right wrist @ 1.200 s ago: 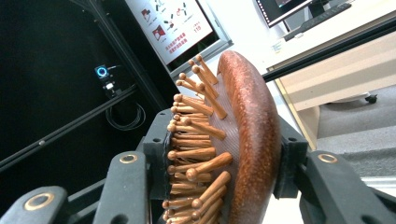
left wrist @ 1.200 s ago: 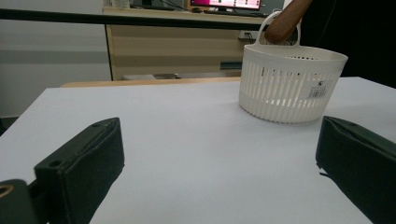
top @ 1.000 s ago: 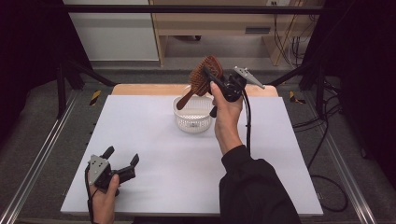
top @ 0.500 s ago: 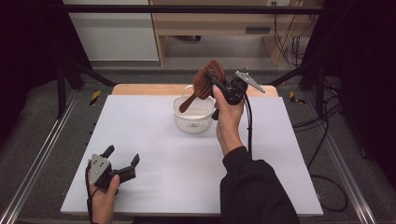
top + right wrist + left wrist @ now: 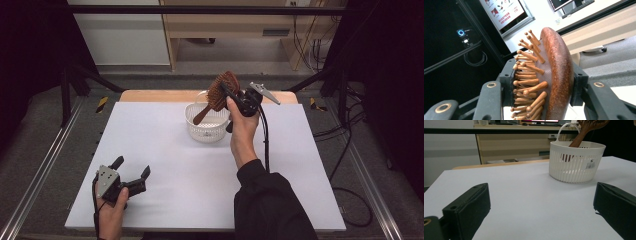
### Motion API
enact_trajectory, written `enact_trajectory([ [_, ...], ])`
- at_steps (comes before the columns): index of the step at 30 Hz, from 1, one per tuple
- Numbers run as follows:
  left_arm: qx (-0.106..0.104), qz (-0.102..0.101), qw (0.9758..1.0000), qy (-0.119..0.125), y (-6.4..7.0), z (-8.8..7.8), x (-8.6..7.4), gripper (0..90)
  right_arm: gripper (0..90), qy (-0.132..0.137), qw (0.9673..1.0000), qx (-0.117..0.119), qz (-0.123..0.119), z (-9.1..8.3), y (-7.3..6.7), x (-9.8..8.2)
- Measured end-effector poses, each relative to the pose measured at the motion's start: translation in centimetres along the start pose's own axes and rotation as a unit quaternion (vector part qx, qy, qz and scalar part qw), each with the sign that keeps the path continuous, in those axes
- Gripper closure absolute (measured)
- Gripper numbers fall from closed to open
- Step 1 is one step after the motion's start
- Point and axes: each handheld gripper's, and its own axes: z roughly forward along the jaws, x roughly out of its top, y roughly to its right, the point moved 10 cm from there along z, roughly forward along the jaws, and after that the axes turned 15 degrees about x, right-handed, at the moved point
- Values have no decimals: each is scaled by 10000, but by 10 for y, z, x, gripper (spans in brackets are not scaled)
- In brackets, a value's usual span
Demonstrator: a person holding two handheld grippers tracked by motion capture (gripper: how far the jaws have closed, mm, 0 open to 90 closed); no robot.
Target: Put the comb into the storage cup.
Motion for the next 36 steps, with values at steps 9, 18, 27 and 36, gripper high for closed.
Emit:
enact_trajectory([
  [9, -34, -31, 10000, -13, 1, 0, 0, 12, 513, -5, 10000, -46, 23, 2, 8, -8],
  [18, -55, -43, 10000, -25, 2, 0, 0, 13, 511, -20, 9999, -75, 124, 3, 13, -18],
  [27, -75, -132, 9999, -45, 1, 0, -1, 14, 510, -108, 9998, -67, 139, 4, 14, -29],
  [36, -87, -111, 9999, -36, 2, 0, -1, 13, 510, -99, 9999, -46, 128, 6, 12, -31],
])
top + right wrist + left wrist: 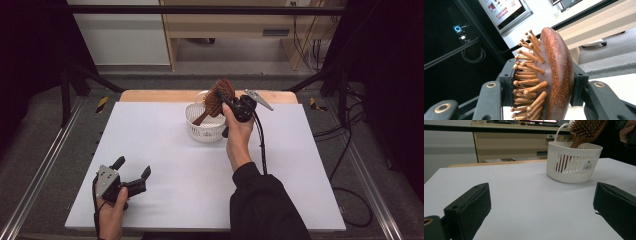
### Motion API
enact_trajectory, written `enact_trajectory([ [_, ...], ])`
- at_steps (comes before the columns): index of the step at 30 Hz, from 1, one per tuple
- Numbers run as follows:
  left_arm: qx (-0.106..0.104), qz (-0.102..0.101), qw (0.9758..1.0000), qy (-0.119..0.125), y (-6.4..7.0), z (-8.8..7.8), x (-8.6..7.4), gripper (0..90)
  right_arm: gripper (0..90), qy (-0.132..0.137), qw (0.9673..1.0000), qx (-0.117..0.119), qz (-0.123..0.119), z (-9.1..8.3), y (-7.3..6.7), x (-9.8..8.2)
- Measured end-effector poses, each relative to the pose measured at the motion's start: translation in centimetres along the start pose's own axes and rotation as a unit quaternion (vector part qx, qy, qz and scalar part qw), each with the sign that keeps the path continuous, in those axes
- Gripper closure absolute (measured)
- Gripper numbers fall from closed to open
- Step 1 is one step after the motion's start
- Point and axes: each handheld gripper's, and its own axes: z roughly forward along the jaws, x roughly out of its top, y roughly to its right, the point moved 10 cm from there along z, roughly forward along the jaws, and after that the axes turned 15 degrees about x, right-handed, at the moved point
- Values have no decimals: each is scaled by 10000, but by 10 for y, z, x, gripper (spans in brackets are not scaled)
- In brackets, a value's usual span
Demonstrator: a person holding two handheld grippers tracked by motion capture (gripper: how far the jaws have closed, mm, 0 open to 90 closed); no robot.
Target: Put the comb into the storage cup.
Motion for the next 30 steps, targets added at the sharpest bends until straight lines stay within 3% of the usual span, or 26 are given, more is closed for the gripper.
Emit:
enact_trajectory([
  [30, -50, 33, 10000, -25, 3, 0, -1, 15, 509, -22, 9999, 27, 108, 3, 3, -11],
])
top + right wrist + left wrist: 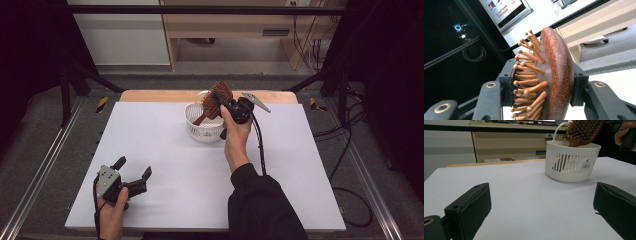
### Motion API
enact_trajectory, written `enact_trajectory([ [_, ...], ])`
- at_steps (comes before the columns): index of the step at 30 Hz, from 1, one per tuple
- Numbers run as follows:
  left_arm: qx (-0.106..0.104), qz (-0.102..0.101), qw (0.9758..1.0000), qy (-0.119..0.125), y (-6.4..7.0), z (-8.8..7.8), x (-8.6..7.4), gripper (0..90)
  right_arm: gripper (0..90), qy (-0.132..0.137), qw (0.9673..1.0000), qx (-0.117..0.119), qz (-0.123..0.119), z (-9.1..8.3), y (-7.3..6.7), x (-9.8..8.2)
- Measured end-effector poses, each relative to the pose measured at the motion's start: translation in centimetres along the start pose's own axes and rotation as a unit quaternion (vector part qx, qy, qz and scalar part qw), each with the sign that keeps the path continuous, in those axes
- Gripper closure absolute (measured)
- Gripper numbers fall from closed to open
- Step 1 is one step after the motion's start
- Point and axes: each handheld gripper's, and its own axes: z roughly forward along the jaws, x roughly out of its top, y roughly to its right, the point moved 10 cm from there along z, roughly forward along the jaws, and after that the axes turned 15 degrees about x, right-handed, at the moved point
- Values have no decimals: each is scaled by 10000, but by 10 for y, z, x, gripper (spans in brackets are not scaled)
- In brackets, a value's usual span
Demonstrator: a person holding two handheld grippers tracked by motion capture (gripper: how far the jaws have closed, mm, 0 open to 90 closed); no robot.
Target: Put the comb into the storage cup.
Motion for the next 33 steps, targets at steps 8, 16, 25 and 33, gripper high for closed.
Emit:
enact_trajectory([
  [8, -11, 11, 10000, 1, 0, 0, 0, 15, 508, 2, 10000, -9, 27, -1, 3, -2],
  [16, -26, 14, 10000, 1, 1, 0, 0, 15, 507, -14, 10000, -10, 42, -1, 3, -3],
  [25, -46, 28, 10000, -7, 2, 0, -1, 15, 506, -32, 10000, 0, 56, -1, 4, -5],
  [33, -68, 33, 10000, -10, 3, 0, -1, 16, 505, -52, 10000, 0, 30, -1, 5, -6],
])
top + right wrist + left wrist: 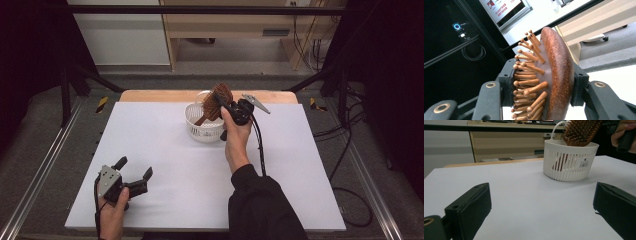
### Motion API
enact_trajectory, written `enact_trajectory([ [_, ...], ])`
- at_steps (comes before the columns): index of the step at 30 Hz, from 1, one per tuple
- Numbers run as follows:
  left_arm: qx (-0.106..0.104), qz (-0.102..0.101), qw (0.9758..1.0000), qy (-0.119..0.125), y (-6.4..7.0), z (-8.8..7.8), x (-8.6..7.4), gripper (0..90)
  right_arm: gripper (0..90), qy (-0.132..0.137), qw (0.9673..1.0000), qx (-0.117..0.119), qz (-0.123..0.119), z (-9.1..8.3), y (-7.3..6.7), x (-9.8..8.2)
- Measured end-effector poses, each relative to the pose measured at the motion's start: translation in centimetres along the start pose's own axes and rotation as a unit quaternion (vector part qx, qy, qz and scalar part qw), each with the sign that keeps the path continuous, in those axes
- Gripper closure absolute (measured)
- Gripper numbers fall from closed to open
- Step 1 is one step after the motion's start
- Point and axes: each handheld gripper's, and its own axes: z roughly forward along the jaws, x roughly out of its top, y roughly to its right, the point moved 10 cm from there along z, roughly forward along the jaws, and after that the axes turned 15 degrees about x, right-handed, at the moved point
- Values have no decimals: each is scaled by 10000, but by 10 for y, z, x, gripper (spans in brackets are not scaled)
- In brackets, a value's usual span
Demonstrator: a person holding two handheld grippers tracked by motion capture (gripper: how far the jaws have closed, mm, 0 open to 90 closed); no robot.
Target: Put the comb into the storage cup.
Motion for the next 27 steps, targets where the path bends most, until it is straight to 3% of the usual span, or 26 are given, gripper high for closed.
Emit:
enact_trajectory([
  [27, -43, 31, 10000, -16, 2, 0, -1, 17, 492, -95, 9999, 29, -27, -2, 4, -1],
])
